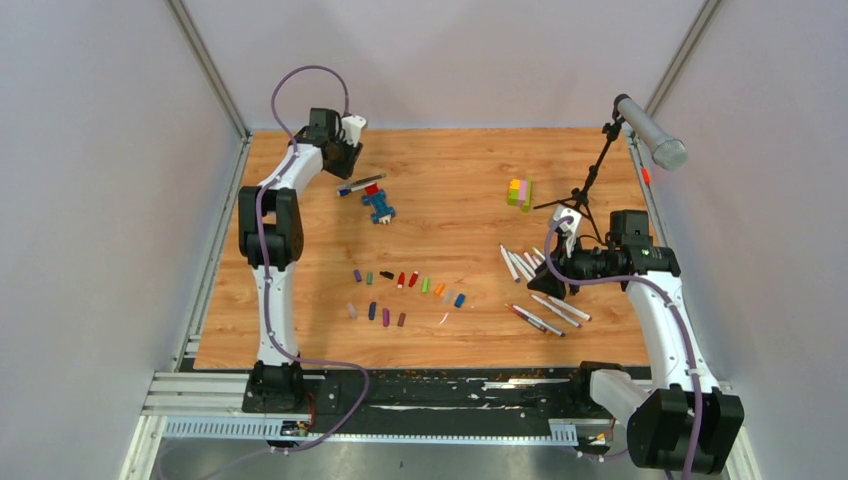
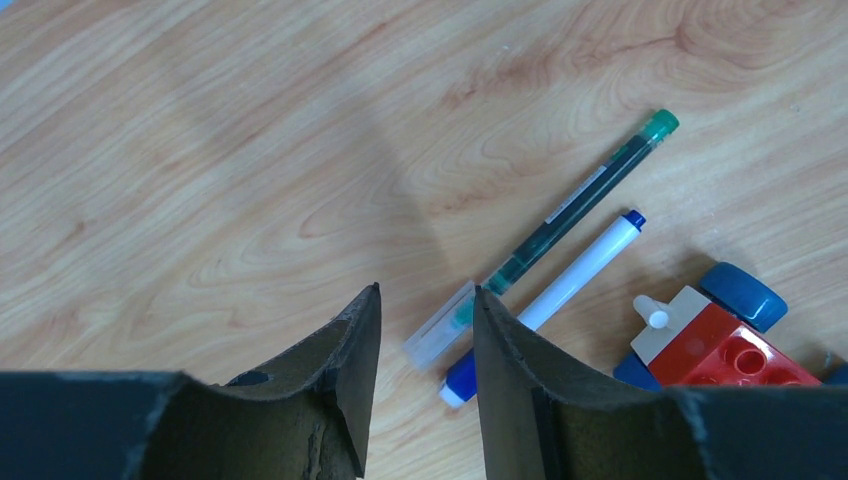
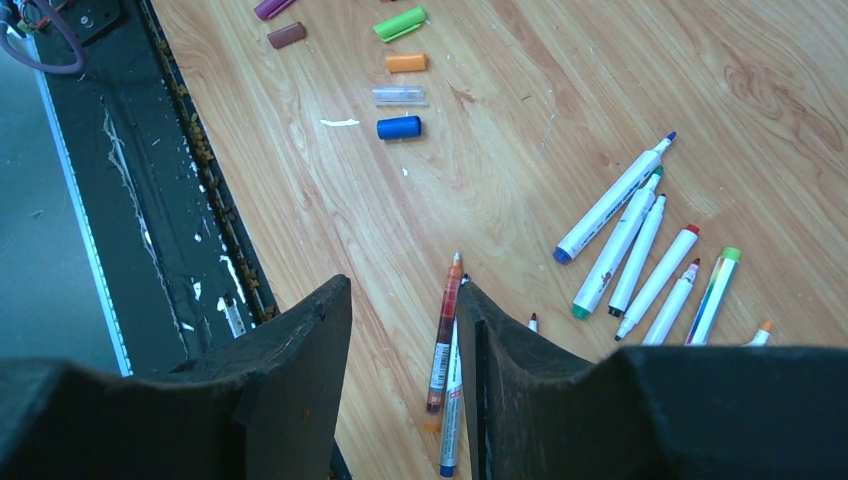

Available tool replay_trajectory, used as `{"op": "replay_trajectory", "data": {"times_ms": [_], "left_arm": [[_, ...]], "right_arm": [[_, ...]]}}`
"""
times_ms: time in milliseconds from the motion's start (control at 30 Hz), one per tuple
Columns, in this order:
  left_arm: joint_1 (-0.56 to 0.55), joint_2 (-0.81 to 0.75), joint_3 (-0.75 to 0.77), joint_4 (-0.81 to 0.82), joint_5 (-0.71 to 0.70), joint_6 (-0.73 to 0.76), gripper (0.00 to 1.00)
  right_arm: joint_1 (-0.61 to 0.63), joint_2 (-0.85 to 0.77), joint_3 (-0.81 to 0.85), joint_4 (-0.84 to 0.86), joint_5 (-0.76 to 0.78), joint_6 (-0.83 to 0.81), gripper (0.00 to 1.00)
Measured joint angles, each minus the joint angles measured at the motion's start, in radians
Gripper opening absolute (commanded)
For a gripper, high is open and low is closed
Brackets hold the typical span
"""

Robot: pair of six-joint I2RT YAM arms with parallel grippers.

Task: Open the pen caps
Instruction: Pick up the pen from the center of the board.

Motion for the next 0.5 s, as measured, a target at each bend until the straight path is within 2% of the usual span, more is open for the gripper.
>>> {"op": "replay_trajectory", "data": {"times_ms": [500], "left_arm": [[0.000,0.056,0.031,-0.051,0.051,0.018,0.40]], "right_arm": [[0.000,0.011,0.000,-0.007,0.000,-0.001,0.44]]}}
